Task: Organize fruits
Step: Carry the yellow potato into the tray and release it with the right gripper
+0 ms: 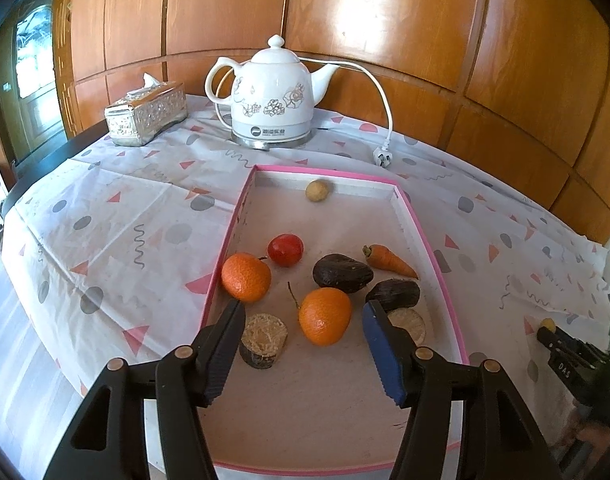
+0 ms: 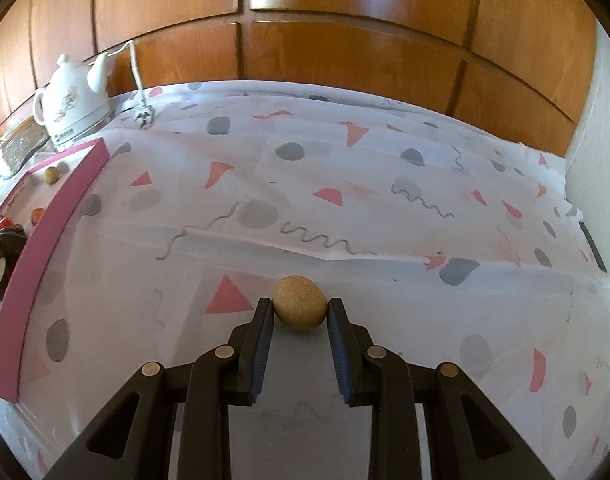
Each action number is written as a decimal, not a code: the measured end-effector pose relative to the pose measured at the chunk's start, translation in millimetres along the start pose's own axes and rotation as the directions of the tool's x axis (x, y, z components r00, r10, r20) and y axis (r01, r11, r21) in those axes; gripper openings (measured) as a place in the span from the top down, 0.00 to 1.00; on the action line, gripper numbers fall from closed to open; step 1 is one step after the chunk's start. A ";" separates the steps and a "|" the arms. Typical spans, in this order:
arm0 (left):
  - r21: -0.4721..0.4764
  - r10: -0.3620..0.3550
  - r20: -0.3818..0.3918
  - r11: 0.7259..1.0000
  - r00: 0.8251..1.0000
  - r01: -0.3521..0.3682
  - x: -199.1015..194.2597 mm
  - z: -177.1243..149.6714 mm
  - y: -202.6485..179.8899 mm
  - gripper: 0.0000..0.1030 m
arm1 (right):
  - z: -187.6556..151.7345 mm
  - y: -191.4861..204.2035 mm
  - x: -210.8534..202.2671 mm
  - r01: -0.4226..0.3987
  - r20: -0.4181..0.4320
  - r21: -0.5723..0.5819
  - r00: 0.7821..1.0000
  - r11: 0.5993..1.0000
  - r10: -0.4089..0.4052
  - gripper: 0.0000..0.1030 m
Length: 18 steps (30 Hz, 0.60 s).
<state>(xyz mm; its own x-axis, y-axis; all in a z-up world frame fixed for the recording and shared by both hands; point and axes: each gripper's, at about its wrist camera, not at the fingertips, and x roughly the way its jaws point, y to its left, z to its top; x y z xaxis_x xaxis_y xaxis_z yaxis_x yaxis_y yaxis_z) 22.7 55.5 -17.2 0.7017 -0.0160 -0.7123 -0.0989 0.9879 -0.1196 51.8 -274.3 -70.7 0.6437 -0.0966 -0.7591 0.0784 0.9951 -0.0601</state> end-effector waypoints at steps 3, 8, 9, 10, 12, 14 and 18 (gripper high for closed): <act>0.001 0.000 0.004 1.000 1.000 0.000 -0.6 0.2 0.8 0.40 | -1.1 7.8 -0.2 -0.022 -0.017 -0.011 1.000 1.000 0.022 0.73; -0.007 0.006 0.012 1.000 1.000 -0.006 -1.7 2.4 3.4 0.39 | 7.2 23.7 -9.7 -0.128 -0.019 -0.014 0.992 0.992 0.127 0.73; -0.009 0.007 0.013 1.000 1.000 -0.007 -2.0 2.8 4.2 0.38 | 11.2 28.8 -11.3 -0.158 -0.018 -0.020 0.987 0.987 0.158 0.73; -0.012 0.007 0.015 1.000 1.000 -0.007 -2.4 3.2 5.3 0.37 | 15.3 35.0 -13.3 -0.194 -0.022 -0.026 0.981 0.981 0.194 0.73; -0.015 0.007 0.017 1.000 1.000 -0.007 -3.3 3.6 7.1 0.37 | 23.7 52.5 -19.5 -0.252 -0.017 -0.056 0.968 0.966 0.251 0.73; -0.017 0.011 0.018 1.000 1.000 -0.010 -3.9 3.7 9.2 0.37 | 31.3 71.1 -26.7 -0.288 -0.007 -0.102 0.957 0.952 0.289 0.73; -0.027 0.017 0.023 1.000 1.000 -0.016 -4.8 4.6 14.2 0.37 | 45.5 107.6 -34.4 -0.370 -0.011 -0.156 0.928 0.916 0.372 0.73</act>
<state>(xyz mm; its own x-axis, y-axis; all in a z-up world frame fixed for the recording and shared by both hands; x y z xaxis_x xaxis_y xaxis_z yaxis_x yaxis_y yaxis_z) 21.2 70.3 -12.4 0.7158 0.0044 -0.6983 -0.1294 0.9835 -0.1264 72.7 -164.9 -21.6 0.6180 0.2813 -0.7341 -0.2849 0.9505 0.1244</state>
